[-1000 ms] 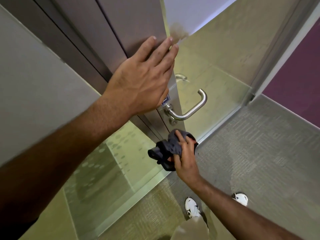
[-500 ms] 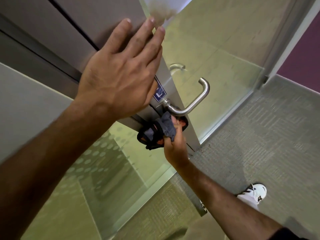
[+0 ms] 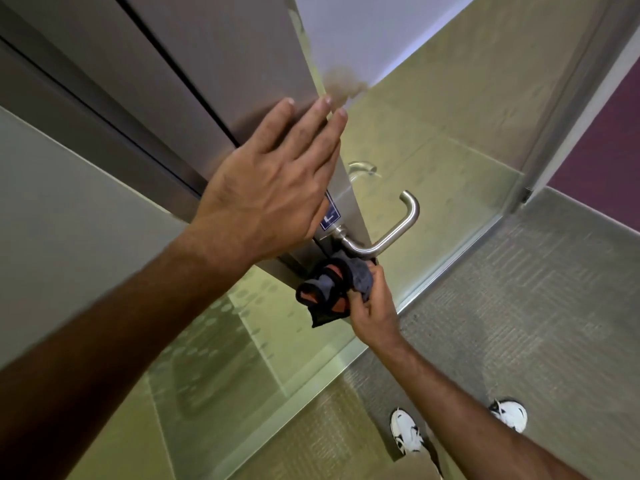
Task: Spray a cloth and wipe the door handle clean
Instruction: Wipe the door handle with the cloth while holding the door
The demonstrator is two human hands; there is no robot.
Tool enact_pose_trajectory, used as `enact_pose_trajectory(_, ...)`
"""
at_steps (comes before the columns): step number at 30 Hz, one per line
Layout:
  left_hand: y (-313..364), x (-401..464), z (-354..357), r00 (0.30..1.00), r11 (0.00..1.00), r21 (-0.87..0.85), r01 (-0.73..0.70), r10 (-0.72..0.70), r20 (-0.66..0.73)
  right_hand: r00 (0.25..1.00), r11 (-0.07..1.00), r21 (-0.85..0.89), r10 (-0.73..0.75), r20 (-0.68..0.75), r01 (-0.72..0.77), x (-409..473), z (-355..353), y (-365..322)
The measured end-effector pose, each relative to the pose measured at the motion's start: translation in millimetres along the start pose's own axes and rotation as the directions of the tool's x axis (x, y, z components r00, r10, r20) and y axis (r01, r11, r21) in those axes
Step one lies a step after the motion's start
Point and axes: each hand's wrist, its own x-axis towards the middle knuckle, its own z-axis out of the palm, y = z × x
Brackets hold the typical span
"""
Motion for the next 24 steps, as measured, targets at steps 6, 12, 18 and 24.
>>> enact_pose_trajectory(6,1.3,-2.0,3.3,0.999,0.999,-0.030,0.030,-0.031,-0.039,0.911,0.878,0.421,0.346,-0.225,-0.229,15.4,-54.4,10.6)
enact_pose_trajectory(12,-0.6,-2.0,3.3,0.999,0.995,-0.093,0.033,-0.036,-0.035,0.818,0.486,0.791,0.574,0.032,-0.372,46.2,-75.7,-31.4)
enact_pose_trajectory(18,-0.5,-2.6,-0.6,0.995,0.972,-0.218,0.091,-0.095,-0.010,0.798,0.626,0.706,0.585,-0.144,-0.331,57.4,-132.4,-69.8)
enact_pose_trajectory(24,47.6,8.9,-15.5,0.987,0.878,-0.466,0.112,-0.152,-0.048,0.854,0.673,0.663,0.512,-0.099,-0.327,67.4,-189.0,-119.4)
